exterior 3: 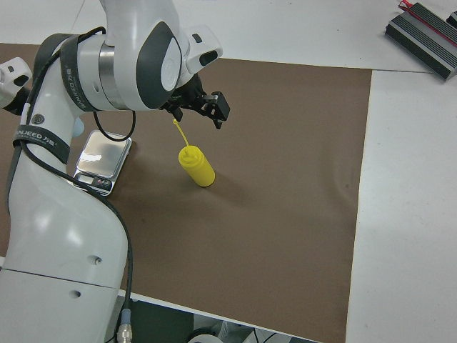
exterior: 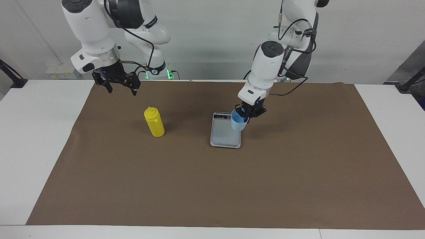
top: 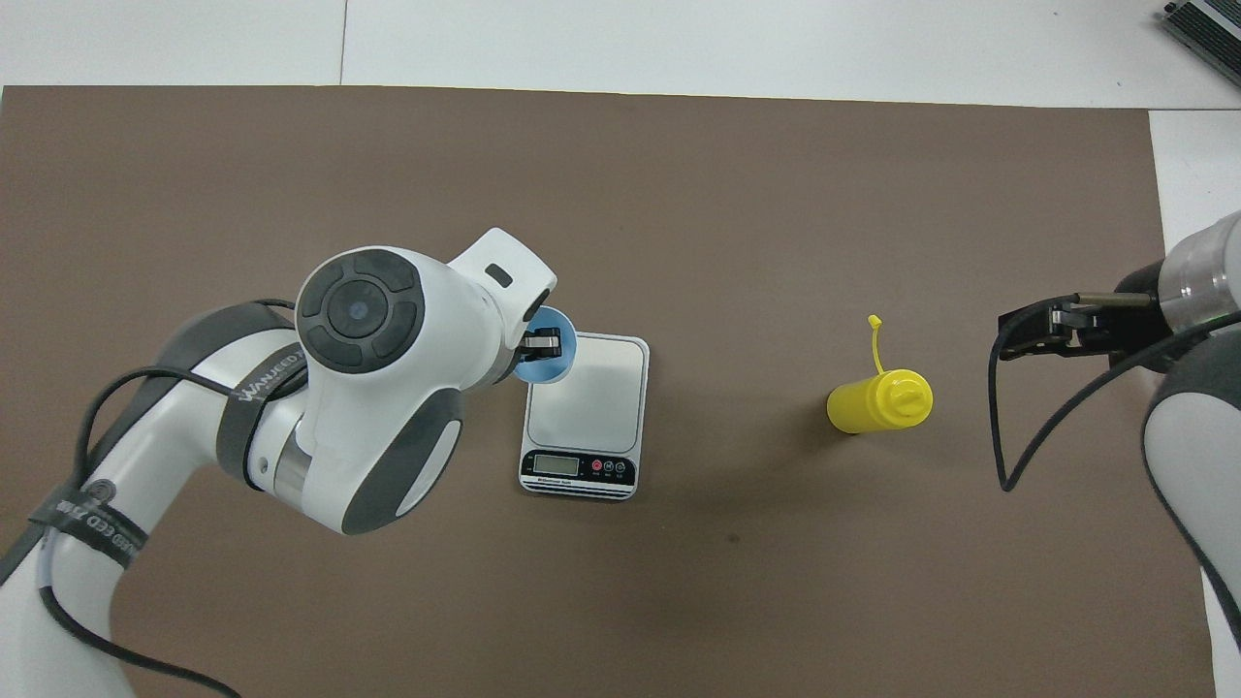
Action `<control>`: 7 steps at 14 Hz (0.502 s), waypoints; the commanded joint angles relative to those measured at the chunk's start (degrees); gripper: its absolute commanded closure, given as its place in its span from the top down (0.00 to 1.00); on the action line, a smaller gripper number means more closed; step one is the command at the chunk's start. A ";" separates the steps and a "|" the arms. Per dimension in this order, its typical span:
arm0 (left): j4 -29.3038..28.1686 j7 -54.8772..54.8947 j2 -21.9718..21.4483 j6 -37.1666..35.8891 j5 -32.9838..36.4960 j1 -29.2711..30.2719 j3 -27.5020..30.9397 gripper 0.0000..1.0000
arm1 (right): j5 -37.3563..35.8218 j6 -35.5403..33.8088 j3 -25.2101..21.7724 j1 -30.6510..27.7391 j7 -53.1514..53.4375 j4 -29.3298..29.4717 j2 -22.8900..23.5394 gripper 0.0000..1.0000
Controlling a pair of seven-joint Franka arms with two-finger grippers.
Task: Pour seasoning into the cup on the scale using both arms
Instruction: 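Carry the blue cup with the left gripper onto the scale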
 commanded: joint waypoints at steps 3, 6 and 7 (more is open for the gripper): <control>-2.56 -4.14 2.11 4.55 1.33 -4.52 0.86 0.00 | -0.05 0.73 -0.02 -0.78 0.94 -0.15 -0.25 1.00; -4.41 -4.14 2.38 6.31 1.42 -5.14 0.86 0.00 | -0.05 0.73 -0.02 -0.78 0.85 -0.15 -0.25 1.00; -4.32 -4.23 3.34 7.18 1.51 -5.14 0.86 0.00 | -0.05 0.64 -0.02 -0.69 0.94 -0.06 -0.25 1.00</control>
